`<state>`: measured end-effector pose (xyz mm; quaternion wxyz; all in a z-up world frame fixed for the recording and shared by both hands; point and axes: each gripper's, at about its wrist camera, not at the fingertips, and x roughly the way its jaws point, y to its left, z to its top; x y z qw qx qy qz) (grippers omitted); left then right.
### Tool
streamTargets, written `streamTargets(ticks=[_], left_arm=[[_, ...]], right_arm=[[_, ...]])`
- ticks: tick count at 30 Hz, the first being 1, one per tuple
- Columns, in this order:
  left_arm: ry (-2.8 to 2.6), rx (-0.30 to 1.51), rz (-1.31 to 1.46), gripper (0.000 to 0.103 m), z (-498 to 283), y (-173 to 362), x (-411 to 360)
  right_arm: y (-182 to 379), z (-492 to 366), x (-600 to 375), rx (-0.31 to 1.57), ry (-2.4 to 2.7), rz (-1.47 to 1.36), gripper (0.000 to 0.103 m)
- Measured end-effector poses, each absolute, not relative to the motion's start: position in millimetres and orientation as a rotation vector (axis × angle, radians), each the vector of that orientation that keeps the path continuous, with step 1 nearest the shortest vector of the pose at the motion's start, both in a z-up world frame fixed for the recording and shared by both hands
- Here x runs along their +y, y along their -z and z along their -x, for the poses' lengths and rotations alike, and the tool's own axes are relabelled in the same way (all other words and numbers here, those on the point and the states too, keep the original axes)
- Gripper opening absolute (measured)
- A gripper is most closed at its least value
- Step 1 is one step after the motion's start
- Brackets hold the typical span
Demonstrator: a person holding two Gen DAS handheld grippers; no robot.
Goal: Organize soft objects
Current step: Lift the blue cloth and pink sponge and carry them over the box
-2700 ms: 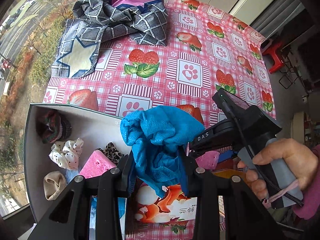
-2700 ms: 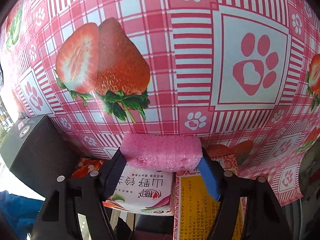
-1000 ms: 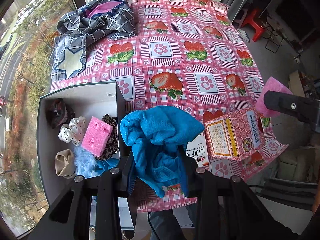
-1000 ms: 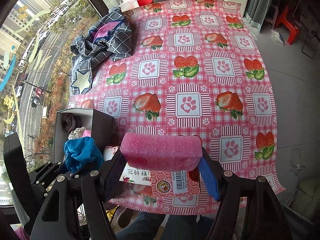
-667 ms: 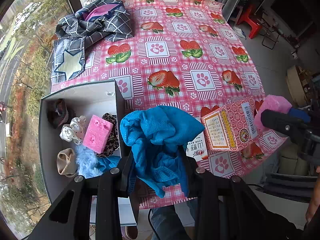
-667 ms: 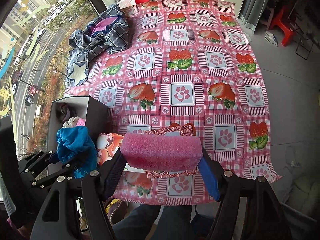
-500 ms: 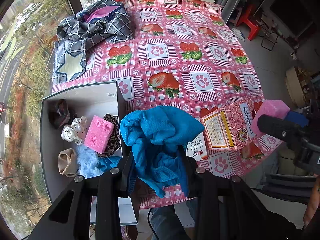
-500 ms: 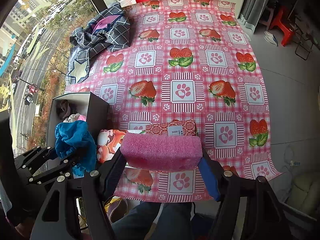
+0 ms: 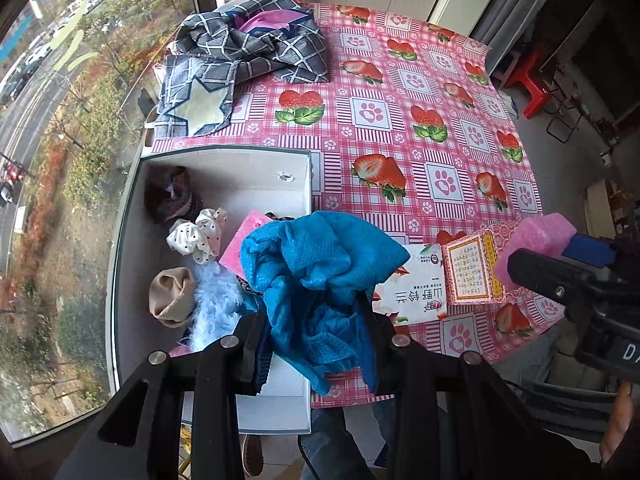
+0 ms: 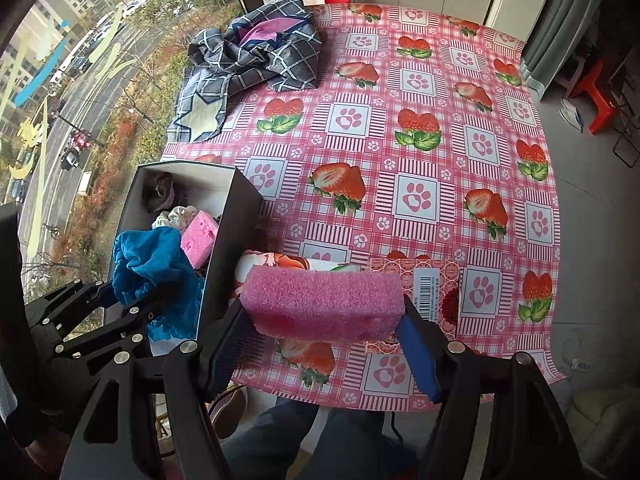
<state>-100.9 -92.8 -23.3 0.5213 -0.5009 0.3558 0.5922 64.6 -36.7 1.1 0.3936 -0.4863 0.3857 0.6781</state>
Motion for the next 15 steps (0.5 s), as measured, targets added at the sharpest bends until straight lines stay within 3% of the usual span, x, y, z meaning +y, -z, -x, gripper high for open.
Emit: streamTargets(ticks=[15], left_arm=[[-1.574, 0.761, 1.339, 0.039, 165.1, 29.6, -142.2]], right_arm=[[1.4, 23.8, -59.7, 0.861, -1.891, 1.389, 0.072]])
